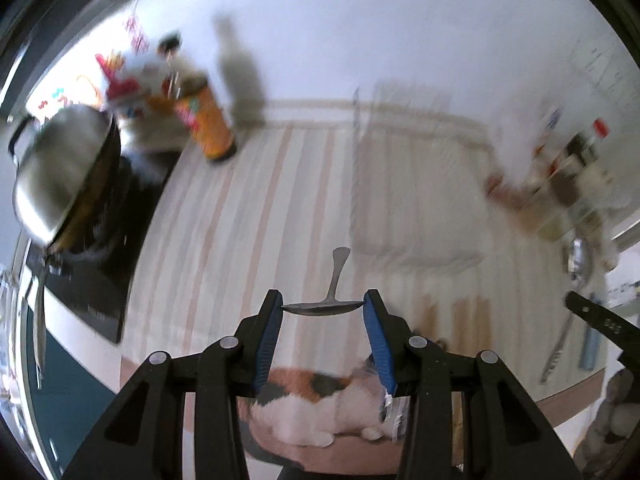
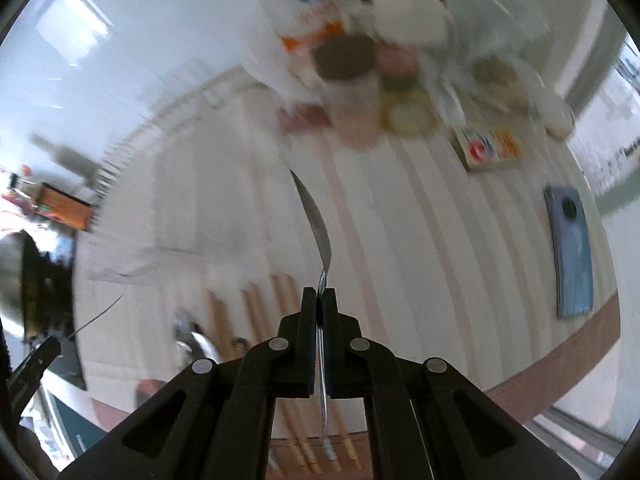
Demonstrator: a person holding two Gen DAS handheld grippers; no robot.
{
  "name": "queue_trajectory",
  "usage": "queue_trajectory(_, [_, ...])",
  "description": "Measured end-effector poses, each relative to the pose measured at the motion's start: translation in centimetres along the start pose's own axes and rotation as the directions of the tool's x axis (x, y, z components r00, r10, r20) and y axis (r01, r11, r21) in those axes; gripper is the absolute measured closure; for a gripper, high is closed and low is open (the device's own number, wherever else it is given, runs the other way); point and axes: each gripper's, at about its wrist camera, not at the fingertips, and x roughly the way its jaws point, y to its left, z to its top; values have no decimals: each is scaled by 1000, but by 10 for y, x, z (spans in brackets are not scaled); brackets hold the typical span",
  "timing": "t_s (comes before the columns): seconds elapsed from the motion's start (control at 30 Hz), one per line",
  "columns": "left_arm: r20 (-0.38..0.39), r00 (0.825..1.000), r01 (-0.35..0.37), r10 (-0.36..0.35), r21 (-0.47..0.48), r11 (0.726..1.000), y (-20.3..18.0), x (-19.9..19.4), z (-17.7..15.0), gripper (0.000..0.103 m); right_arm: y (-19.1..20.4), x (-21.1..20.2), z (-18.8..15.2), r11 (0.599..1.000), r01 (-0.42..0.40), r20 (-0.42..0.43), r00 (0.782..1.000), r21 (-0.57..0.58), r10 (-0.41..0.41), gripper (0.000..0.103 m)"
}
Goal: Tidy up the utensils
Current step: 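Carry both spoons into the clear plastic rack and open both tools, then move both open tools back over the utensil row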
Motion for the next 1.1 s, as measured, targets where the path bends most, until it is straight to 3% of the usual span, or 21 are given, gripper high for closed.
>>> queue_trajectory(0.17, [52,995,88,-87,-4,996,-11,-17,37,65,37,-34,37,994,-103,44,994,-43,104,101])
queue_trajectory(0.4, [64,985,159,-157,-25,987,-17,-11,85,65,92,-34,86,978,-180,53,981,-101,186,101])
queue_trajectory(0.53, [26,980,200,-199,-39,979,-20,10,112,65,115,-10,108,971,-217,-1,976,-99,218,101])
queue_trajectory(0.7, [-70,951,297,-302,-76,952,-18,37,124,64,129,38,130,966,-237,-112,968,-104,225,100])
queue_trajectory(0.8, [-86,955,277,-284,-84,957,-14,42,121,64,128,53,134,967,-237,-146,964,-92,222,96])
queue_trajectory(0.9, [-90,966,235,-241,-73,969,-12,44,115,60,124,53,132,968,-234,-146,965,-90,219,75])
queue_trajectory(0.97, [-82,972,216,-221,-71,974,-10,44,111,38,121,49,129,971,-221,-138,968,-92,208,68])
queue_trajectory(1.1, [-53,982,179,-183,-66,982,-2,37,96,31,108,34,116,978,-183,-113,979,-99,171,64])
